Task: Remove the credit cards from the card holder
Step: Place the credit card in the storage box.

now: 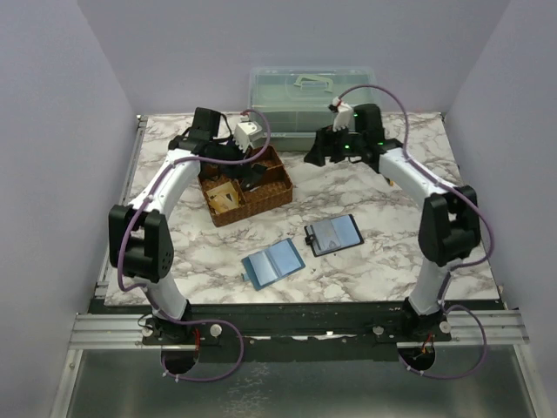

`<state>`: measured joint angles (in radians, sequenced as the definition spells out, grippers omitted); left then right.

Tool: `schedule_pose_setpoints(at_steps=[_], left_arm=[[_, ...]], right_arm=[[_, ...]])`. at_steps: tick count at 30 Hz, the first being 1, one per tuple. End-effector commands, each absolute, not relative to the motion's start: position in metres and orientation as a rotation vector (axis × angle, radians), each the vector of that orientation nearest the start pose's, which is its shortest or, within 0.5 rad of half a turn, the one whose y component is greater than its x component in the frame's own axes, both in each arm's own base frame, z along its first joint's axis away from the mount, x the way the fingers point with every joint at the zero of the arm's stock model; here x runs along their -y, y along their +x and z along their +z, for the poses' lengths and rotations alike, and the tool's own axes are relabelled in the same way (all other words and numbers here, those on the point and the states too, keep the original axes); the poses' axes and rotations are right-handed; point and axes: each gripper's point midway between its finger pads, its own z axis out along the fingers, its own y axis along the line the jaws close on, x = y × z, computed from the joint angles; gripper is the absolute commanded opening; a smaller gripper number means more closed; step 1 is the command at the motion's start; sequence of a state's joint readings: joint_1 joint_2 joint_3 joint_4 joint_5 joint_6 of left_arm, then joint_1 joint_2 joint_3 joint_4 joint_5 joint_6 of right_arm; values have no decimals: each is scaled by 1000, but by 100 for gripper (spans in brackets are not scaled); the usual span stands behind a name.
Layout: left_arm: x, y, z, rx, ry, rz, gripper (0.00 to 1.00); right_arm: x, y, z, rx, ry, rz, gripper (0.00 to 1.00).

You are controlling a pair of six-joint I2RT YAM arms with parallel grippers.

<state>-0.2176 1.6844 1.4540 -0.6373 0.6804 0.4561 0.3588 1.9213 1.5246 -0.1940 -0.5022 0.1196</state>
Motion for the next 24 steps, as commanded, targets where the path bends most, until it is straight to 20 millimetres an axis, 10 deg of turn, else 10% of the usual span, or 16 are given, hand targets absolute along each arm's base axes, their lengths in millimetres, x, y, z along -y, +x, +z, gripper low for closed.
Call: schedule_pose_setpoints(at_steps=[1,14,24], left_arm=[[190,399,167,-2015,1239,-704,0],[230,395,106,-2068,1444,-819,0],[225,408,79,-2154,1492,-637,30]], right_arm=[[-246,410,205,-1980,-760,940,80],[-205,363,216,-1965,-700,915,81],[-196,337,218,-1957,-632,945,82]])
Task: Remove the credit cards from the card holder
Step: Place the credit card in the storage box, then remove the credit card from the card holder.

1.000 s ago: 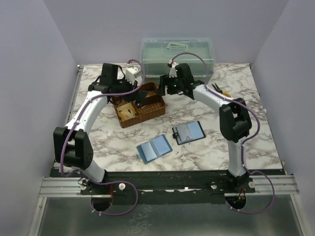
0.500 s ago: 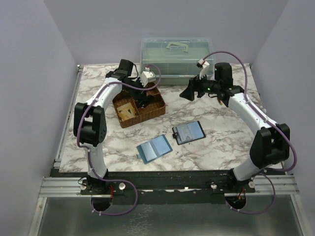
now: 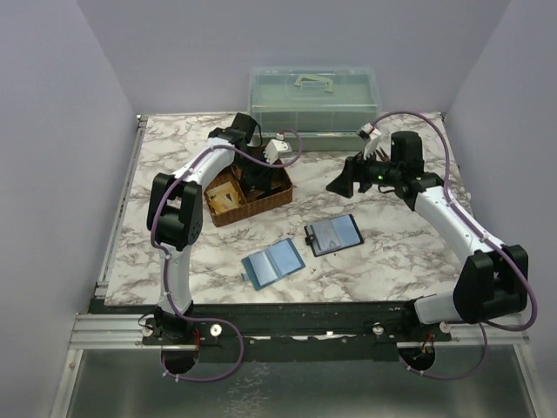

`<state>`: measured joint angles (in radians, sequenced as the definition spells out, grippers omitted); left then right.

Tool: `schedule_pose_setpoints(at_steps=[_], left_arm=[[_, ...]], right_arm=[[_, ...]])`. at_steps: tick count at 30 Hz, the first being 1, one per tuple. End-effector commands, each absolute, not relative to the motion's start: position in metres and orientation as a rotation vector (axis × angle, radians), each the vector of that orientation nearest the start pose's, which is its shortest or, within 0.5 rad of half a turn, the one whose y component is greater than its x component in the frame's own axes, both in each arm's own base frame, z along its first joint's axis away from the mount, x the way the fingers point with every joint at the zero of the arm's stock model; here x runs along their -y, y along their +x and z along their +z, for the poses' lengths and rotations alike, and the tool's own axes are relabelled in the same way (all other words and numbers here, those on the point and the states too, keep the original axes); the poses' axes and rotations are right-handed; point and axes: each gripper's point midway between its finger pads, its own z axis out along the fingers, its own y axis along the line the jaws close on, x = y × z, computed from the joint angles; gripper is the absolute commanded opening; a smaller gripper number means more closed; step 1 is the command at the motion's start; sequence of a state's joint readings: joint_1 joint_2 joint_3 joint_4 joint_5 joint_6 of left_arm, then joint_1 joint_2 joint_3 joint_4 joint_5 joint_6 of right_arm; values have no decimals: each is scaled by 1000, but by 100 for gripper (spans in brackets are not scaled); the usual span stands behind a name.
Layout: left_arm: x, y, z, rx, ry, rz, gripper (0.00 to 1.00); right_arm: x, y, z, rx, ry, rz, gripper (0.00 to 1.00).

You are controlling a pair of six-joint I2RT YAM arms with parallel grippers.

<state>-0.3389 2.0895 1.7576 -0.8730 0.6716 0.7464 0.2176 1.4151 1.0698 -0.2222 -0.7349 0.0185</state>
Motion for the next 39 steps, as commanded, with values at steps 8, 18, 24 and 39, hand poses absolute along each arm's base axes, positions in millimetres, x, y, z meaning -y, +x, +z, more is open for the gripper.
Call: schedule_pose_setpoints(at_steps=[8,18,24,39], left_arm=[[223,463,136,-2201,1133,-371,47],[220,423,265,-2004,660,-514,58],[179,380,305,-1809,-41,-829,99],[237,235,232,-1991,-200,-1363,98]], right_arm=[[-191,323,225,-1918,-706,934,82],[-201,262,223,-1847,-1002,1154,84],[-201,238,224,-1884,-1062,1290,84],[-169,251,127,-2071,-1161,884,85]])
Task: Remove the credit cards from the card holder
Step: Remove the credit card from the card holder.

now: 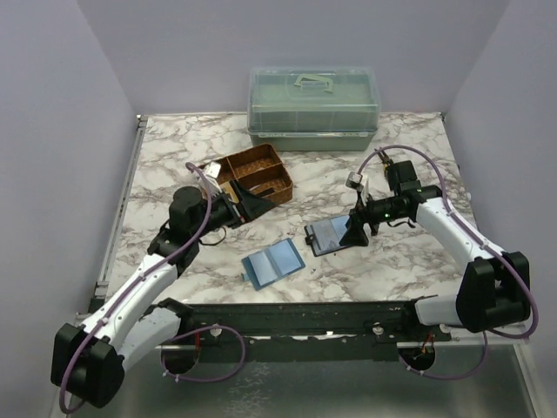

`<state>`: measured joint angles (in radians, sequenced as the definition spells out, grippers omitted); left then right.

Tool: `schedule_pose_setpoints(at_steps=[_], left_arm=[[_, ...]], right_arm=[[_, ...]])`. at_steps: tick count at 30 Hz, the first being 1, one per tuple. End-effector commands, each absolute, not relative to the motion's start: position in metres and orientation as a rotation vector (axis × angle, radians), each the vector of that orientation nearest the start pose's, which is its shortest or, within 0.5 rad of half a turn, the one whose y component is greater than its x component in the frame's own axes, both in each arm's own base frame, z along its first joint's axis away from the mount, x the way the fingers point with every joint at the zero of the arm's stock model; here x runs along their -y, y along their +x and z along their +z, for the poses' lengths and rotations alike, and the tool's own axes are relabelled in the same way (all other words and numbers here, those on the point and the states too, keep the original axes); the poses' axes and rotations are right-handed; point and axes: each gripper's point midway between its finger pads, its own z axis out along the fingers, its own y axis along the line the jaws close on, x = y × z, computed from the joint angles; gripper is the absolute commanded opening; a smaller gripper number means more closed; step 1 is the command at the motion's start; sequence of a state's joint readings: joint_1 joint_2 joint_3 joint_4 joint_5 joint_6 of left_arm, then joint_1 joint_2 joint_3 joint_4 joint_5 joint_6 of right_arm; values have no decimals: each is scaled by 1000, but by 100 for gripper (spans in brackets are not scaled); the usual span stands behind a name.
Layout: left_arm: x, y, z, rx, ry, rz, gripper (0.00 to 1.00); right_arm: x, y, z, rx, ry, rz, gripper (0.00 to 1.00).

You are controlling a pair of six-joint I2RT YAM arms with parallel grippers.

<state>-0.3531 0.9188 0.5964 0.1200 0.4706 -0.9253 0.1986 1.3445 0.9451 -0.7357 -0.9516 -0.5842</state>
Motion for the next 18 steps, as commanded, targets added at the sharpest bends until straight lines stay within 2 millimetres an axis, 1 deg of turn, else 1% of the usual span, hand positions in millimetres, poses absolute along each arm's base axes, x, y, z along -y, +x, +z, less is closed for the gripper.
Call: schedule_pose_setpoints(at_steps=[1,3,6,9,11,13,16,18], left_arm=[[245,229,224,-2014,-193,-1362,97],[258,224,209,-2052,-175,-1319,95],[274,219,199,-2065,-145,-1292,94],[282,220,192,-2045,-145,-1267,94],[285,222,186,-2051,-165,-1256,94],[290,224,179,-2067,-190,-1248,94],[295,225,174,-2075,-215,-1237,95],[294,227,170,-2072,-235,-1212,95]], right_arm=[[-170,253,123,-2097,-1152,860,85],[-171,253,108,-2155,-1148,789,84],[-171,255,89,-2210,-1133,685,84],[-170,266,74,-2247,-1121,572,84],[-173,271,61,-2274,-1130,521,84],[-179,276,55,-2277,-1136,500,84],[-187,281,52,-2281,-1144,501,87],[-190,283,47,-2292,-1152,498,88]])
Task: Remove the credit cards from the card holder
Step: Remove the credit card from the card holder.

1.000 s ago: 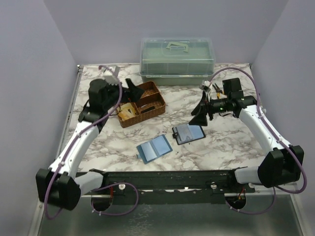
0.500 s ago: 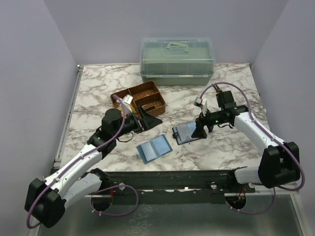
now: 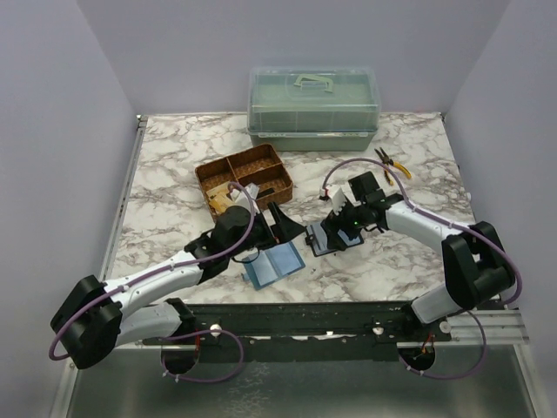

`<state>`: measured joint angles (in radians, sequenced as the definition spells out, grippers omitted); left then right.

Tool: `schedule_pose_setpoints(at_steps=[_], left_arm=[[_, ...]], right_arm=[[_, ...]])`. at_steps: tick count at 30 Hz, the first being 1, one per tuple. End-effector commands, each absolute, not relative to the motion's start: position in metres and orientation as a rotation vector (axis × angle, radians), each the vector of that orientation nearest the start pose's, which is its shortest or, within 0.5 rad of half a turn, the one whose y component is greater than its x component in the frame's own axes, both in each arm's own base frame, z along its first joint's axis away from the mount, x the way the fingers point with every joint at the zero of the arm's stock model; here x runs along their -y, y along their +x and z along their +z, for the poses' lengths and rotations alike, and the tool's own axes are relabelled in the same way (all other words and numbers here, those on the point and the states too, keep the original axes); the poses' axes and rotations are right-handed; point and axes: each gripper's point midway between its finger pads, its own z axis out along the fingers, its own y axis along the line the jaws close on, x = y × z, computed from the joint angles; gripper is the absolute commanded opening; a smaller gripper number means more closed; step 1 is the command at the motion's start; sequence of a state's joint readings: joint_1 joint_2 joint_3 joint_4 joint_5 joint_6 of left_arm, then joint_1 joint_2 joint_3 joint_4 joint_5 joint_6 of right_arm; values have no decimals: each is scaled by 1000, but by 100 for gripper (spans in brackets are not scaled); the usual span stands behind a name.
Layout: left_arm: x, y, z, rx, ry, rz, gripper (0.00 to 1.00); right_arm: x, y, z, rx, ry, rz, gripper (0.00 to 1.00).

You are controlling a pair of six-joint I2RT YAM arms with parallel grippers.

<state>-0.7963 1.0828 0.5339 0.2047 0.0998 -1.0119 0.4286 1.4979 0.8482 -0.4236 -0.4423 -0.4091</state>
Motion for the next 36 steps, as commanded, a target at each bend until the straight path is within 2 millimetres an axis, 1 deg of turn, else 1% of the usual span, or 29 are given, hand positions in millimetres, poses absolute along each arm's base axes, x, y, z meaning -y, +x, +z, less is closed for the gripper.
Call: schedule_pose_setpoints(at_steps=[1,6,10,13,19,21,23,27,29,34,35,36], left_arm=[[293,229,169,-2068,-248,-1198,95],[286,230,160,-2063,-280,-1163,95],[284,230,156,-2065,-285,-1151,95],[281,231,152,-2049,-285,-1143,95],[281,230,149,-2035,-277,-1157,95],[282,229,148,-2039,-276,-1166,95],[284,228,147,-2042,-271,-1174,95],[285,228,145,-2039,-277,-1185,95],[287,228,145,-2039,-279,-1196,95],[295,232,147,-2035,-274,-1215,95],[296,233,146,-2036,-274,-1213,95],[297,233,145,-2038,-273,-1212,95]], right_arm=[[-193,283,45,-2292,-1158,493,88],[-200,288,40,-2274,-1180,409,89],[-207,293,37,-2274,-1184,381,89],[-209,290,32,-2291,-1198,379,90],[-209,288,32,-2296,-1190,384,90],[-207,286,25,-2320,-1194,380,88],[-204,285,20,-2343,-1189,366,80],[-202,287,25,-2336,-1157,349,72],[-200,286,28,-2329,-1148,349,71],[-197,286,29,-2332,-1144,348,60],[-197,287,29,-2332,-1142,343,56],[-196,288,30,-2333,-1136,337,54]])
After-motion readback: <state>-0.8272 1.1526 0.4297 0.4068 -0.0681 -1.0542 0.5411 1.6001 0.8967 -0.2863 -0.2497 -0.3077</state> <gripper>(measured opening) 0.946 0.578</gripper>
